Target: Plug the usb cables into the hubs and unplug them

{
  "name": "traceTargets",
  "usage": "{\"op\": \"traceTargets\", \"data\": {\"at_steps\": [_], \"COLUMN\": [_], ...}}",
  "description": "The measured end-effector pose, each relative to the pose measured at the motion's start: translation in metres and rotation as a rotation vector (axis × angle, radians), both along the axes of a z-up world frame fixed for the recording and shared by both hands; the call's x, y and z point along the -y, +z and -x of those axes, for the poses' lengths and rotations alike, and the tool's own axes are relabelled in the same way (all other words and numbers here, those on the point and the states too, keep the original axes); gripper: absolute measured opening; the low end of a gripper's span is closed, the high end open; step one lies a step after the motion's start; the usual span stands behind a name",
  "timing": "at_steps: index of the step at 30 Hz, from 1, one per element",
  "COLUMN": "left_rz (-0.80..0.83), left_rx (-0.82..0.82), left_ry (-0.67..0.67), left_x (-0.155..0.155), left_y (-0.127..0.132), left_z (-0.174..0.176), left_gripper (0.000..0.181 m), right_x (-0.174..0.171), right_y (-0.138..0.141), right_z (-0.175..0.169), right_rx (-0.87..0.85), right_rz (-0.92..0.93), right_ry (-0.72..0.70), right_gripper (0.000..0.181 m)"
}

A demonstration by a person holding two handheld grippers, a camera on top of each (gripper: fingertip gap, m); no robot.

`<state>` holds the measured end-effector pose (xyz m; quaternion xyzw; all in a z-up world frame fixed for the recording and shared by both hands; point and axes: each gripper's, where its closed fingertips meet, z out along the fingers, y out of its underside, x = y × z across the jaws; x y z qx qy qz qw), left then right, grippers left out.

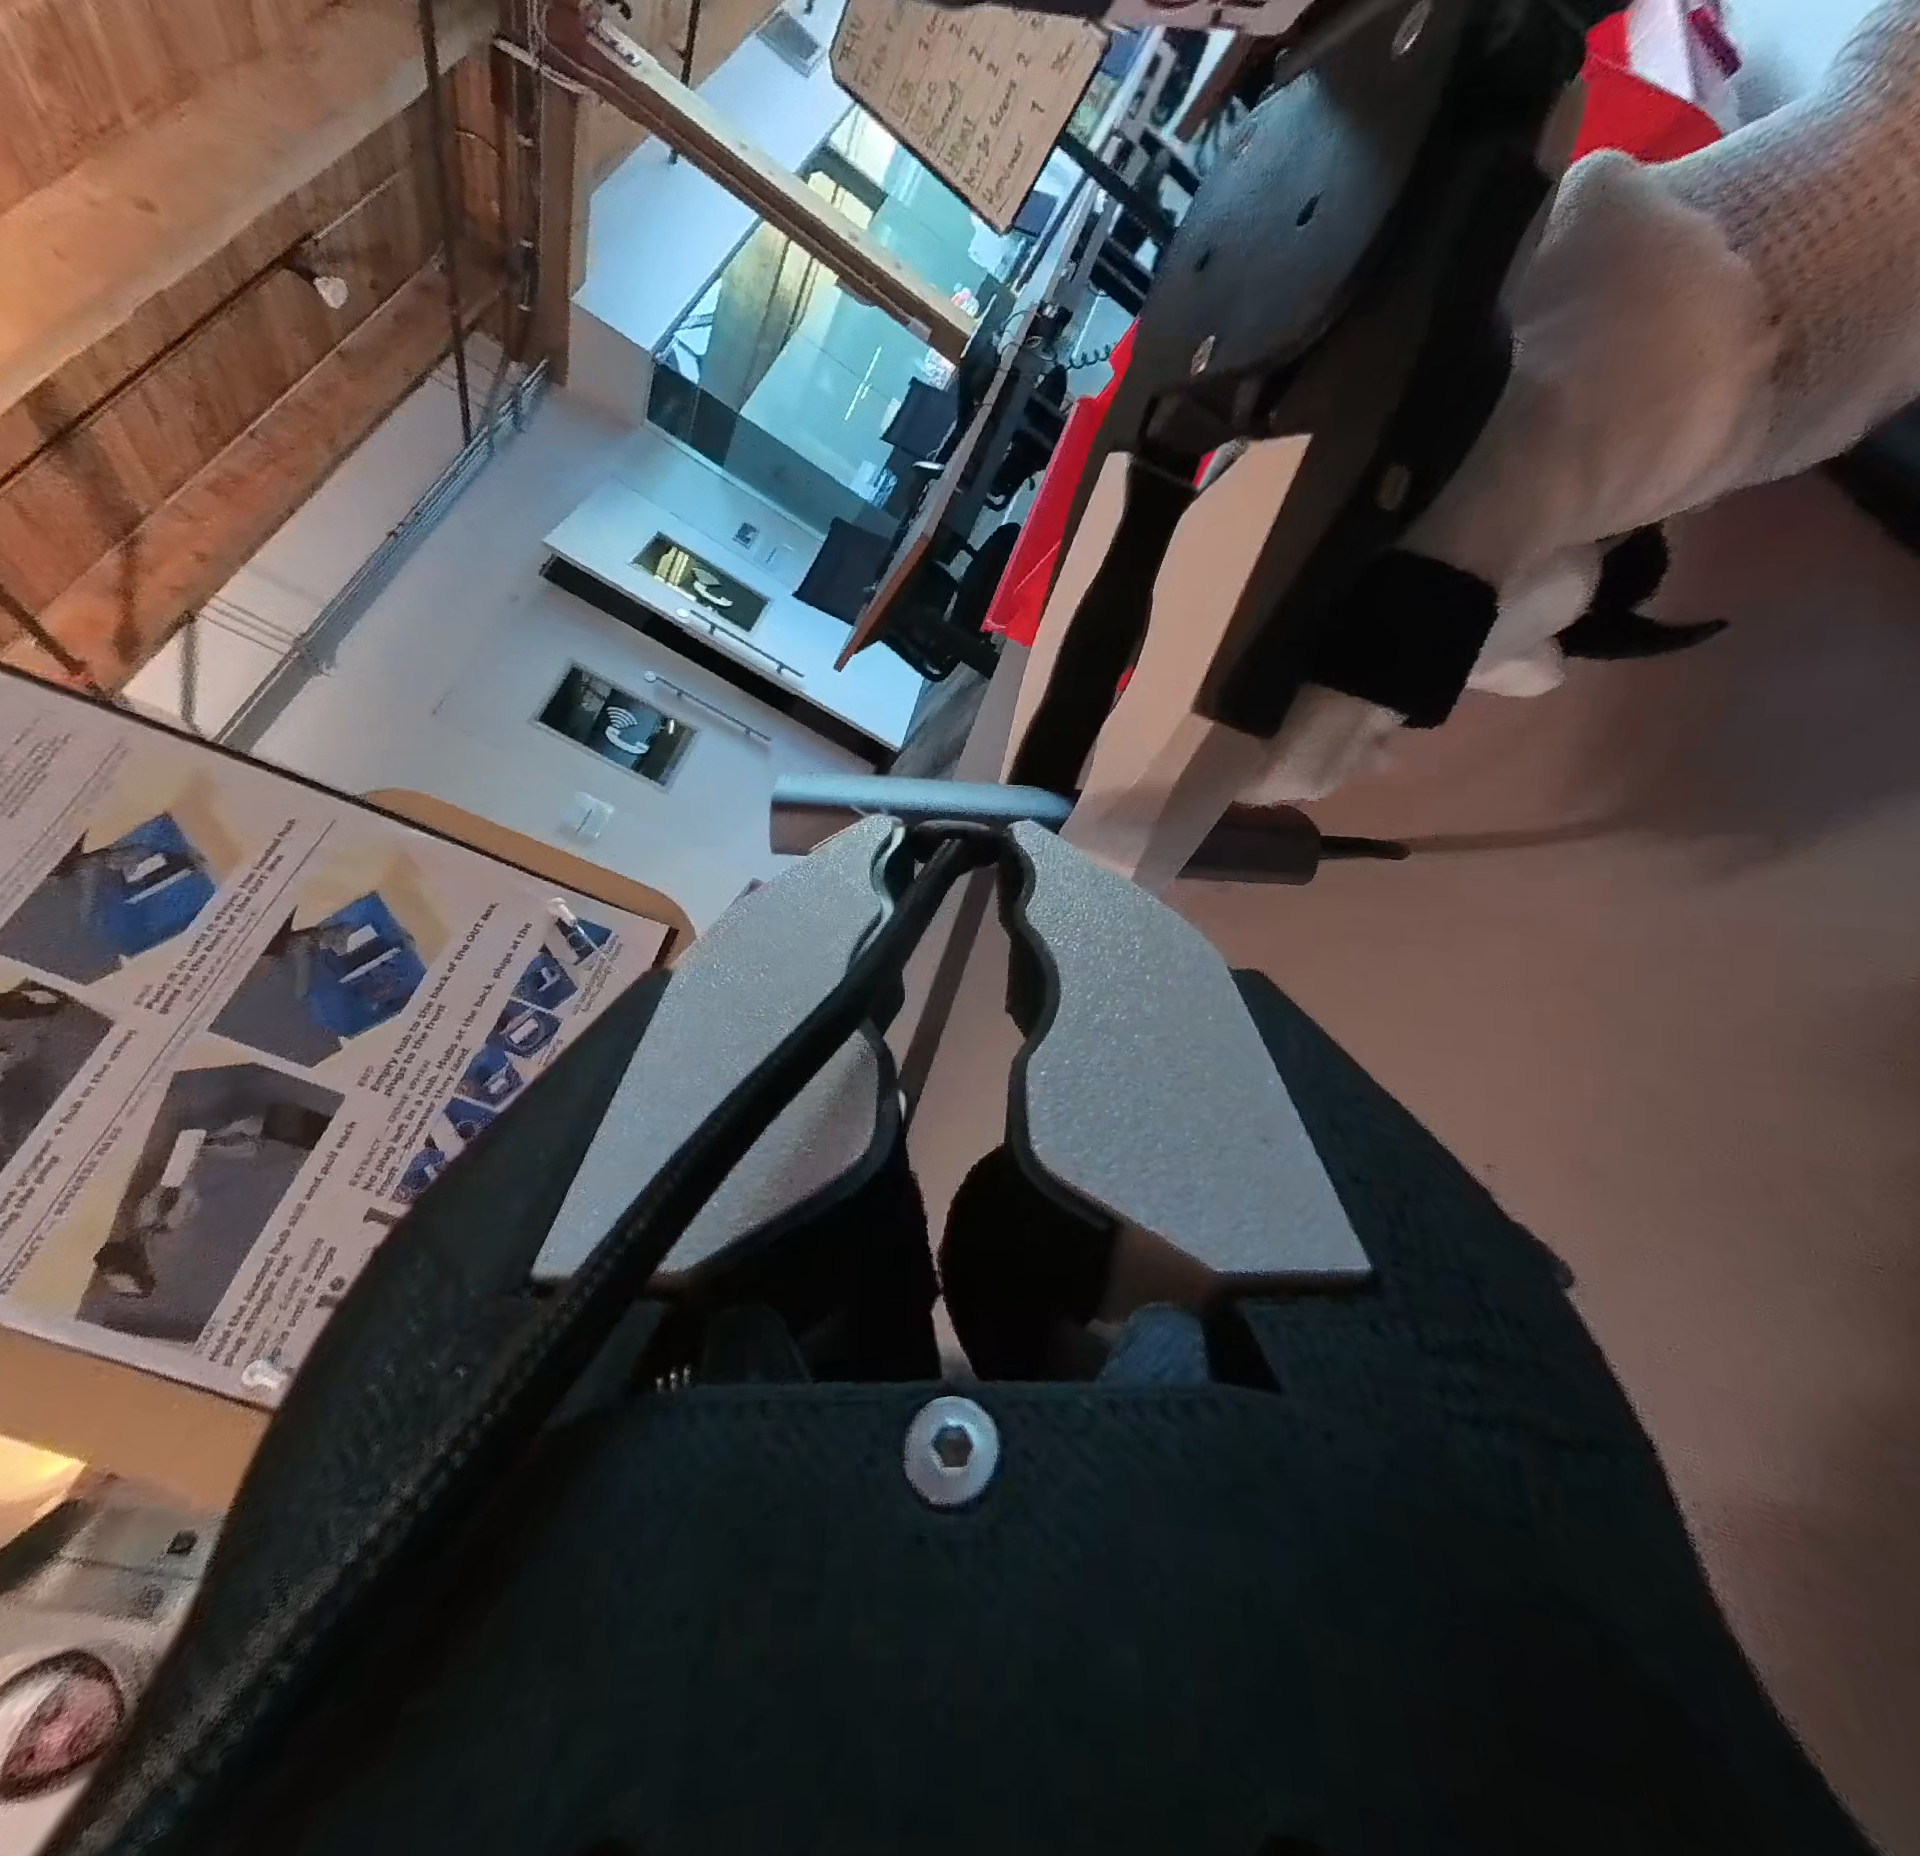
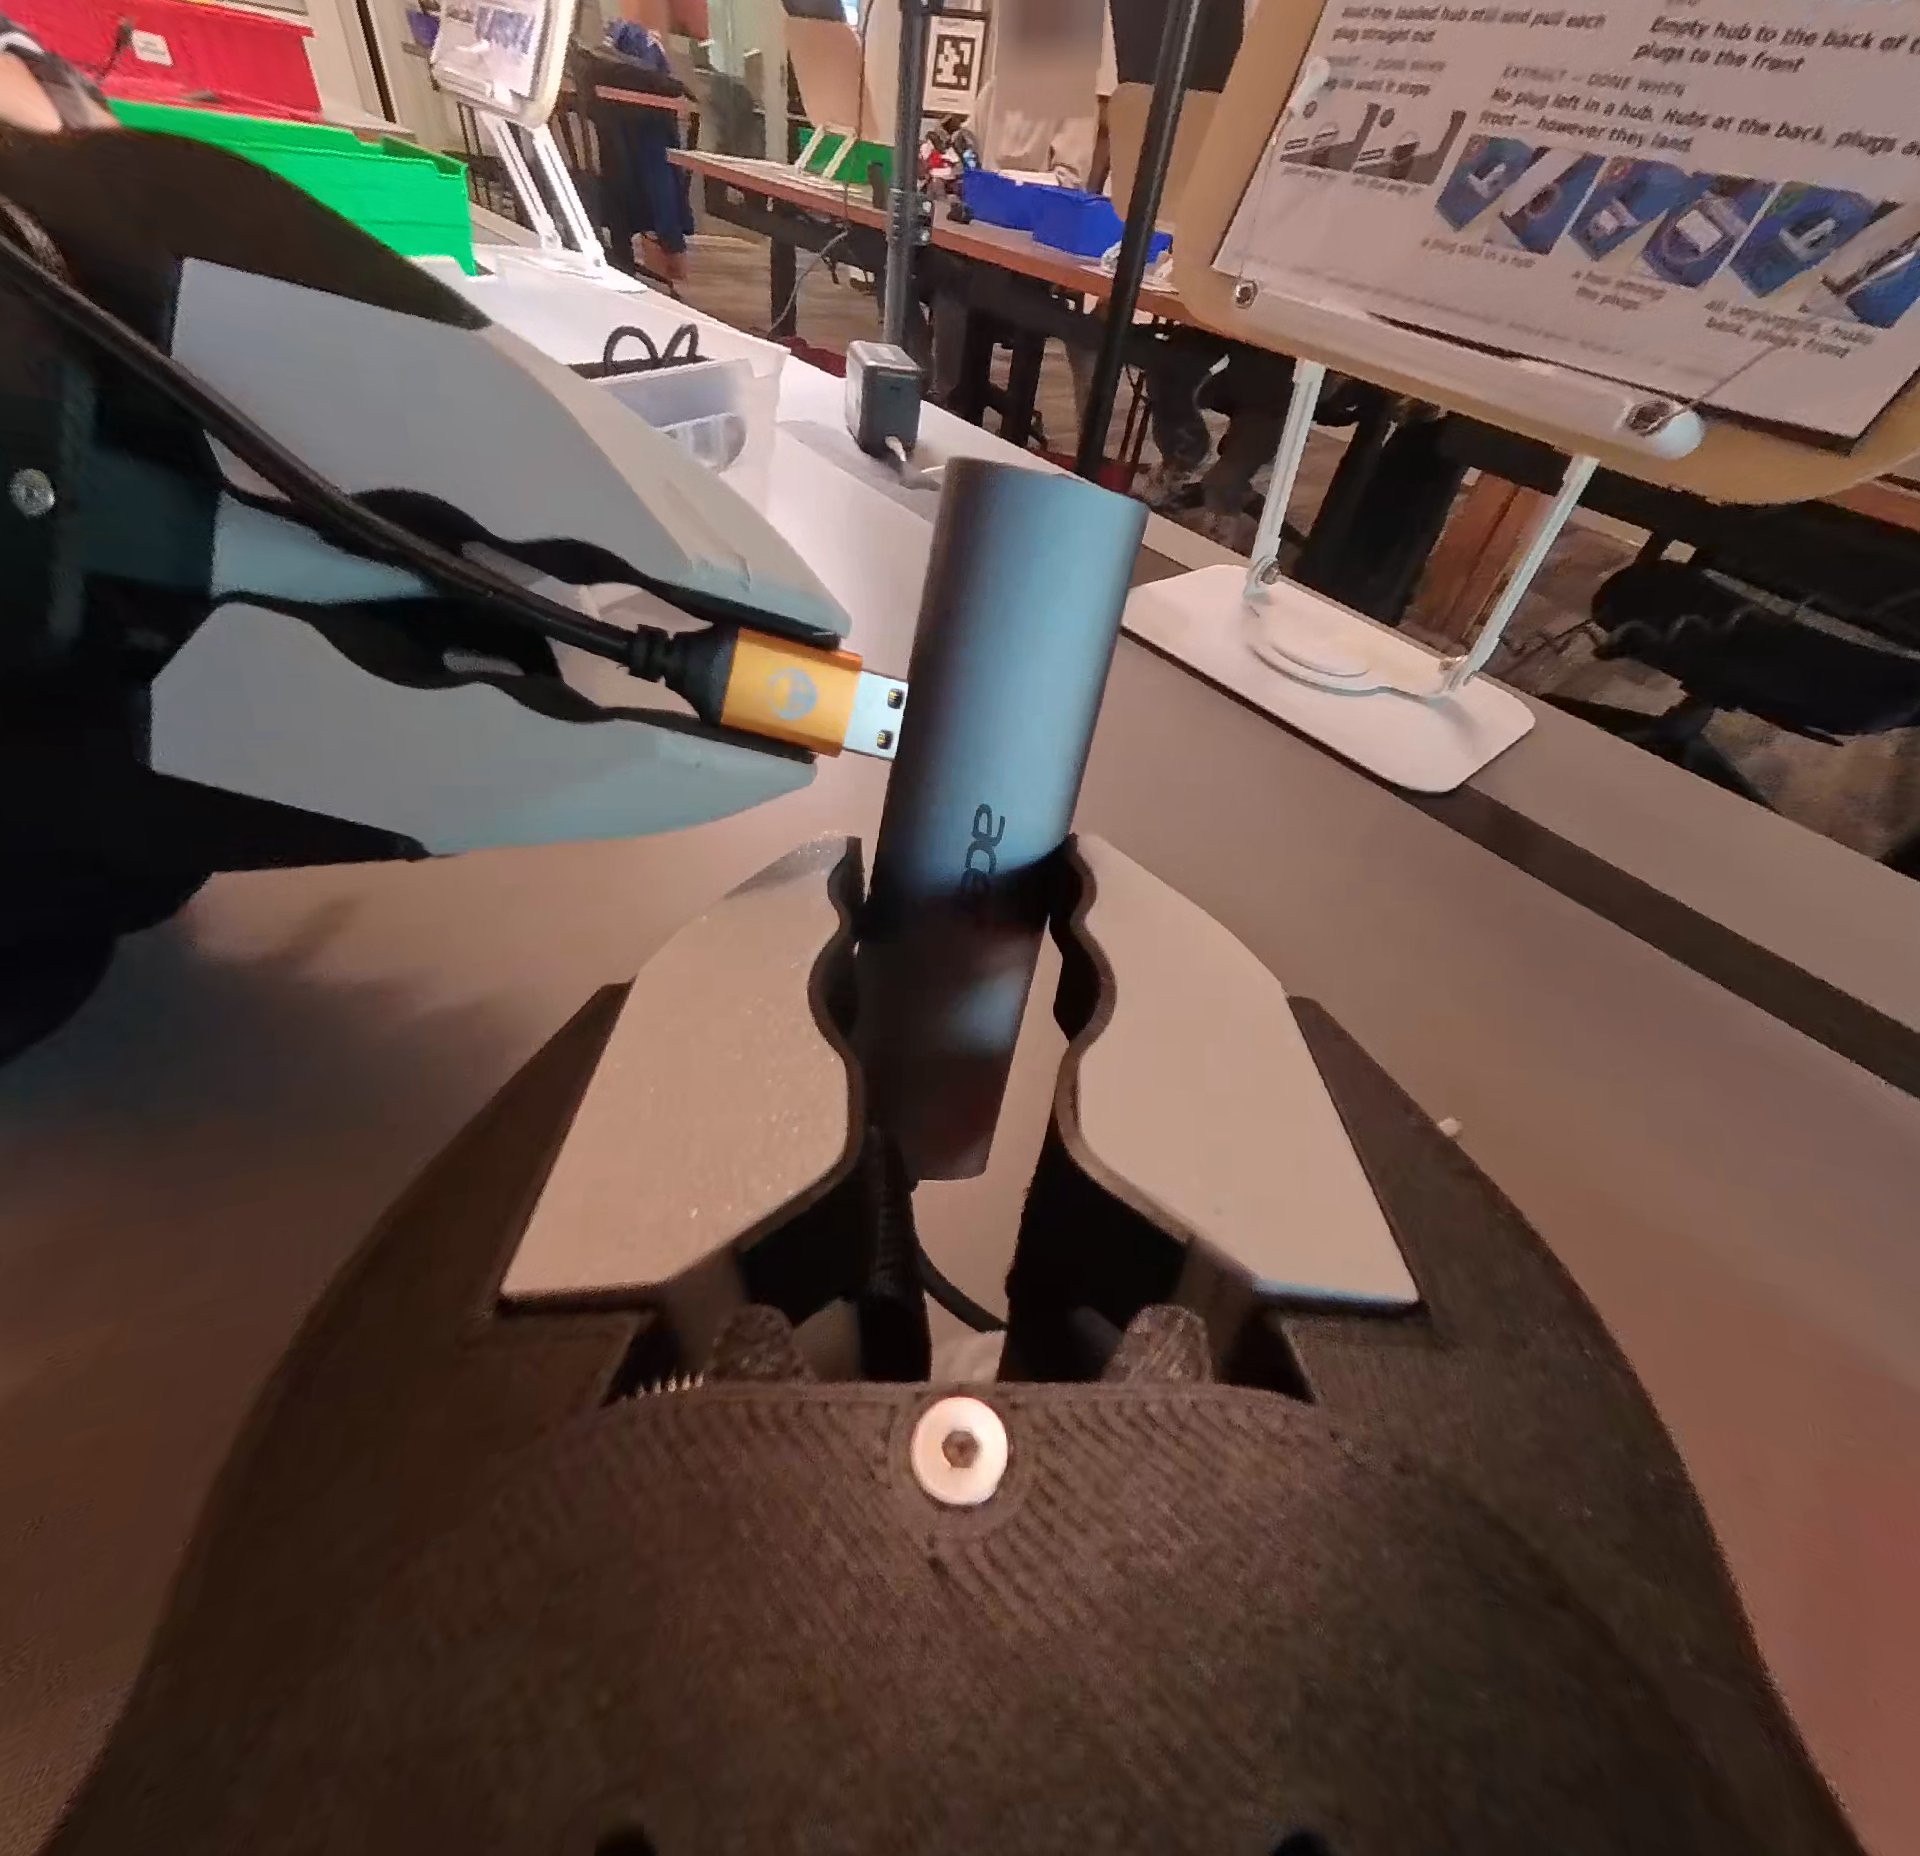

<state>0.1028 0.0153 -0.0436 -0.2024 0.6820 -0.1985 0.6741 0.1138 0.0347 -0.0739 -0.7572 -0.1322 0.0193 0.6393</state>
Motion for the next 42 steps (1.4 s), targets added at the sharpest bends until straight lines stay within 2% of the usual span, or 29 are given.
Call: {"op": "traceTargets", "data": {"at_steps": [5,7,9,10,13,16,18,21,24,32,34,38,42], "left_rz": [-0.017,0.120,0.400,0.467,0.224,0.276,0.153,0.114,0.058,0.139,0.153,0.116,0.075], "left_rx": [-0.030,-0.054,-0.087,-0.098,-0.047,0.031,0.044,0.051,0.039,-0.070,-0.086,-0.110,-0.097], "left_ry": [0.021,-0.007,-0.077,-0.121,-0.069,-0.124,-0.105,-0.067,-0.074,-0.148,-0.183,-0.236,-0.236], "left_x": [-0.002,-0.006,-0.013,-0.014,-0.009,0.003,0.012,0.007,0.005,-0.006,-0.003,0.007,0.006], "left_y": [-0.006,-0.007,-0.005,-0.005,-0.009,0.006,0.003,0.010,0.005,-0.011,-0.011,-0.010,-0.010], "left_z": [-0.002,-0.003,-0.003,-0.002,-0.002,-0.001,-0.004,-0.005,-0.002,0.002,0.005,0.009,0.010], "left_gripper": [0.015,0.015,0.015,0.015,0.015,0.014,0.013,0.013,0.014,0.017,0.025,0.028,0.015], "right_x": [-0.001,-0.001,0.001,0.002,-0.001,-0.001,-0.004,-0.004,-0.006,-0.007,-0.006,-0.006,-0.005], "right_y": [-0.006,-0.005,0.004,0.008,-0.005,0.000,-0.005,0.004,-0.001,-0.013,-0.015,-0.017,-0.019], "right_z": [-0.001,-0.002,-0.001,-0.002,-0.003,0.010,0.018,0.016,0.018,0.019,0.018,0.019,0.019], "right_rx": [-0.035,-0.046,-0.139,-0.162,-0.016,-0.153,-0.162,-0.289,-0.260,-0.356,-0.370,-0.375,-0.391], "right_rz": [0.034,0.031,-0.019,-0.038,0.032,0.012,0.030,-0.020,0.009,0.093,0.110,0.126,0.148], "right_ry": [-0.009,-0.013,0.003,0.008,-0.035,0.055,0.073,0.097,0.093,0.129,0.130,0.139,0.141], "right_gripper": [0.034,0.035,0.035,0.035,0.035,0.035,0.036,0.035,0.035,0.033,0.033,0.033,0.033]}}
